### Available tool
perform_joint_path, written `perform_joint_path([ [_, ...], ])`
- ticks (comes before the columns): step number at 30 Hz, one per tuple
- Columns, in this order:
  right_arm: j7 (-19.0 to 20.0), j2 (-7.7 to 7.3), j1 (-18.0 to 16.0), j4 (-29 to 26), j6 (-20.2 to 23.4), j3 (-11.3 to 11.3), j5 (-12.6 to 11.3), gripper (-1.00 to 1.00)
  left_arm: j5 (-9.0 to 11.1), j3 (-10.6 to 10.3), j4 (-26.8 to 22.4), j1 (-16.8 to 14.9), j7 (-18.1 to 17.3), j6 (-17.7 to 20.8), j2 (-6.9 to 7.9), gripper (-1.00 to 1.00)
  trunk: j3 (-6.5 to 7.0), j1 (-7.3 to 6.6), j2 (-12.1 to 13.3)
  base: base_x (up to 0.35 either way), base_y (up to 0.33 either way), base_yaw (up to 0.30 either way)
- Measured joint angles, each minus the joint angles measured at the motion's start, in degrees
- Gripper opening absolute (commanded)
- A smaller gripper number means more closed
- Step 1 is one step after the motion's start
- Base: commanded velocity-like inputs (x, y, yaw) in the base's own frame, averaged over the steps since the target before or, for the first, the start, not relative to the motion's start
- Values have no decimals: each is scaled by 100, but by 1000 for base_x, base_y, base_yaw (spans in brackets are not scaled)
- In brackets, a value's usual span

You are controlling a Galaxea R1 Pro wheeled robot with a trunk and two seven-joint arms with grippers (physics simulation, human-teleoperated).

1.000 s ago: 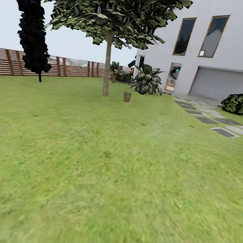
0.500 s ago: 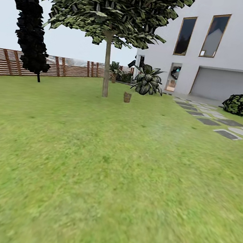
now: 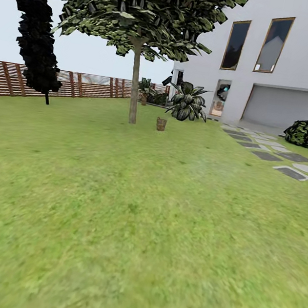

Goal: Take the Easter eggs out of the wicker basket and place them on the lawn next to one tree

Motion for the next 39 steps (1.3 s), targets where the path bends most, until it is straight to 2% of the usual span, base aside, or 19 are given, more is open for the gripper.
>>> perform_joint_path([
  [39,-1,0,0,2,0,0,0,100,0,0,0,0,0,-2,0,100,0,0,0,331,0,0],
])
